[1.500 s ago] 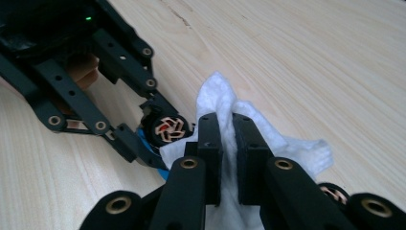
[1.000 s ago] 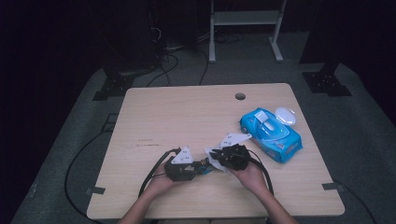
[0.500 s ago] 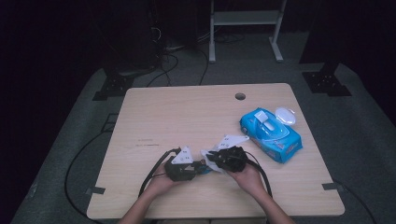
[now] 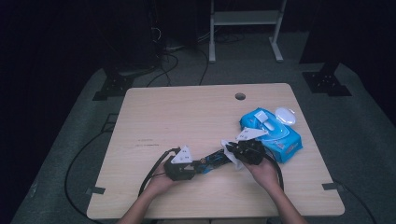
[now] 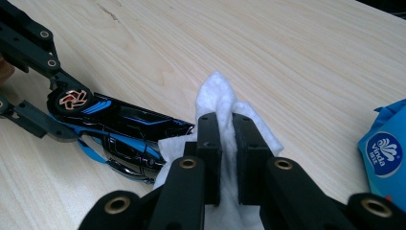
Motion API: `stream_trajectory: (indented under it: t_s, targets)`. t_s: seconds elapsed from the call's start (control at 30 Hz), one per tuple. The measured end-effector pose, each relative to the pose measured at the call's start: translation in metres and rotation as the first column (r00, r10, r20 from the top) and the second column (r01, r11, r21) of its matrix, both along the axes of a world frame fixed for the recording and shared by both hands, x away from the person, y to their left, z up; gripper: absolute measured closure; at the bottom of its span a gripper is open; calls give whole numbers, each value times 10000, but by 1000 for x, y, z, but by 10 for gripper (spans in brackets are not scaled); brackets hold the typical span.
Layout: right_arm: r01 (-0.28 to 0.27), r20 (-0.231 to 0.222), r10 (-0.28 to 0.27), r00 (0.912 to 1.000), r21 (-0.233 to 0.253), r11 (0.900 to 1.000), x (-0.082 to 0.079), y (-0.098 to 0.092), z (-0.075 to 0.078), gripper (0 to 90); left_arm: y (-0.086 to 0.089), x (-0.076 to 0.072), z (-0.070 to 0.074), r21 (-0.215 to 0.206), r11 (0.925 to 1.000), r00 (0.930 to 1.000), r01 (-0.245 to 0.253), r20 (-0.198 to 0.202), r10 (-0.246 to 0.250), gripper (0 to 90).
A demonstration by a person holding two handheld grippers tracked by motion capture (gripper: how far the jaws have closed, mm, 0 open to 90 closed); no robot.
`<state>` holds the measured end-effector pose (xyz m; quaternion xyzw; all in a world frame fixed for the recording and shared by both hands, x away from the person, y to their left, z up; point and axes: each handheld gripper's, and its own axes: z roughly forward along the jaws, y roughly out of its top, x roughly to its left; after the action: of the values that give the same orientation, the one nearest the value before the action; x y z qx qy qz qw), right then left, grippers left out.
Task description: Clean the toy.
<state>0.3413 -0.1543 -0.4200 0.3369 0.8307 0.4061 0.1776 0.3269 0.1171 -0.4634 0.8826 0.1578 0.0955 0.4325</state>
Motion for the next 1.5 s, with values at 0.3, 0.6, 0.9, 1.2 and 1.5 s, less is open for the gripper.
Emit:
stream_trajectory:
  t_s: [0.3,0.6,0.9,1.2,1.5]
  targets:
    - [260,-252,-254,9994,247,9994,1,-11,-1,821,3,1,0,2,9999,9999,-112,16,112,698]
    - [32,-276,-22,9996,377,9993,-2,-11,0,821,5,2,0,29,9999,9999,-137,24,137,697]
    - [90,-452,-48,9990,944,9955,-2,-22,1,822,8,4,0,5,9998,9998,-188,5,188,697]
    - [388,-857,-311,9958,897,9952,4,-29,-6,821,8,4,0,-31,9997,9997,-225,-19,225,697]
    - [-505,-615,575,9965,1090,9928,0,-10,-3,818,9,5,-1,-92,9997,9997,-239,-63,238,697]
